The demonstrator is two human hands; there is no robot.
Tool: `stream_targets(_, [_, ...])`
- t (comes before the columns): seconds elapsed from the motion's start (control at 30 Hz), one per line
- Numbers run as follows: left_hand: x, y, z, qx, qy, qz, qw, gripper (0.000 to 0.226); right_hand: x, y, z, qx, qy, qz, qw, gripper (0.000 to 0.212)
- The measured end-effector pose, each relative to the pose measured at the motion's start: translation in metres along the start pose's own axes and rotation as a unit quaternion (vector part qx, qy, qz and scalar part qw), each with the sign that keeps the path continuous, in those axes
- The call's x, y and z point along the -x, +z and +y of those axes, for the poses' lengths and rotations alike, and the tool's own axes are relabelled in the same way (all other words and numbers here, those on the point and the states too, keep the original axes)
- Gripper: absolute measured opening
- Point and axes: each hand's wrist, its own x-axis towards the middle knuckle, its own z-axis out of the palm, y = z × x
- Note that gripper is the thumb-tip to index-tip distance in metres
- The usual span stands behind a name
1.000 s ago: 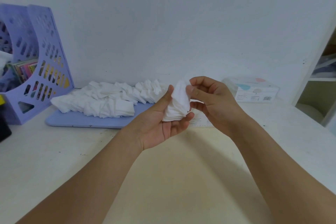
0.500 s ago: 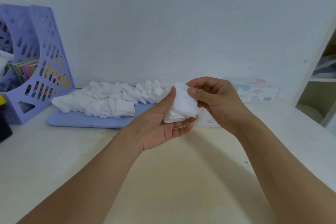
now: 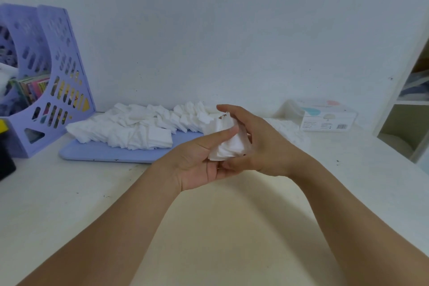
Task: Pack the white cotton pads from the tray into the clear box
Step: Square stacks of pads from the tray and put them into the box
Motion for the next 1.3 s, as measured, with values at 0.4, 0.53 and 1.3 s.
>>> stream_targets(0.4, [-0.006,0.007,-0.004,0.058,0.050,0.035,0.996,0.030,-0.003,0.010,0.002,-0.070,-0.025,0.023,0.997,0.091])
stream_targets(0.53, [-0.010,0.004,-0.010,0.031,0.030,0.052,0.998,0.045,-0.003,0.016,0.002,0.035,-0.043,0.037,0.998,0.086])
stream_targets(1.3, [-0.023,0.002,-0.012,-0.182,0.214,0.168,0.945,0.032,-0.004,-0.037,0.005,-0.291,0.108,0.276,0.910,0.022])
